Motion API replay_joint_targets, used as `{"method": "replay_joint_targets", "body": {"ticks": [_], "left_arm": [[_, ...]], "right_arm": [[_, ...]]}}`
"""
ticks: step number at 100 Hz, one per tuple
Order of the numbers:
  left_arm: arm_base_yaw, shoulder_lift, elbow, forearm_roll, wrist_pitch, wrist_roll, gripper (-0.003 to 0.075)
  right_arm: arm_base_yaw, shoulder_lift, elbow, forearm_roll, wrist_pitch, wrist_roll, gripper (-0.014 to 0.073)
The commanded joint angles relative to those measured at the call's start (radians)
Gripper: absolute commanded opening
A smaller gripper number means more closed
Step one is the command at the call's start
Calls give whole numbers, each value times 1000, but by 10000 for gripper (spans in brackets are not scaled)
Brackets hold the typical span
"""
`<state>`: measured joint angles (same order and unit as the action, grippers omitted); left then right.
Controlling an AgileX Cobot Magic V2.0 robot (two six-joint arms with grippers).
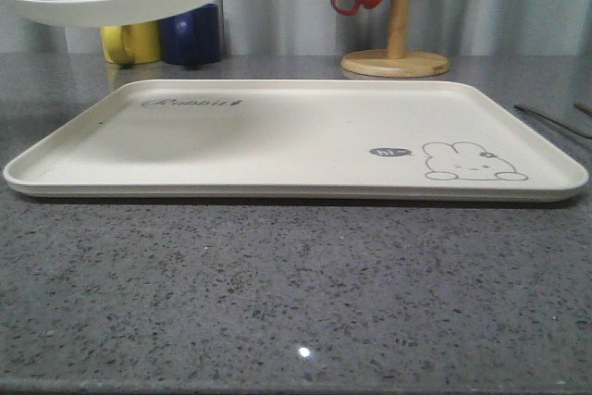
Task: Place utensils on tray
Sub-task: 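Lower the plate onto the tray and open the left gripper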
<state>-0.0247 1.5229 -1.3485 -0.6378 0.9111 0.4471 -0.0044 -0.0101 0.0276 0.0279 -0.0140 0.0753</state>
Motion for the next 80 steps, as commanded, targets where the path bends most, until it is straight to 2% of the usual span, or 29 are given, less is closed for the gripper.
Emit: {"method": "replay_joint_targets", "body": {"ticks": [1, 13, 30, 80], "left_arm": [[-62, 16, -63, -49, -29, -1, -18], [-118, 90, -110, -39, -23, -25, -18], [-166, 171, -134, 64, -22, -93, -18], [-185, 260, -135, 106, -15, -99, -18]], "right_arm": [[-6, -21, -18, -9, -84, -9, -68], [-6, -21, -18, -9, -84, -9, -68], [-6, -21, -18, -9, -84, -9, -68], [-6, -21, -18, -9, -84, -9, -68]]}}
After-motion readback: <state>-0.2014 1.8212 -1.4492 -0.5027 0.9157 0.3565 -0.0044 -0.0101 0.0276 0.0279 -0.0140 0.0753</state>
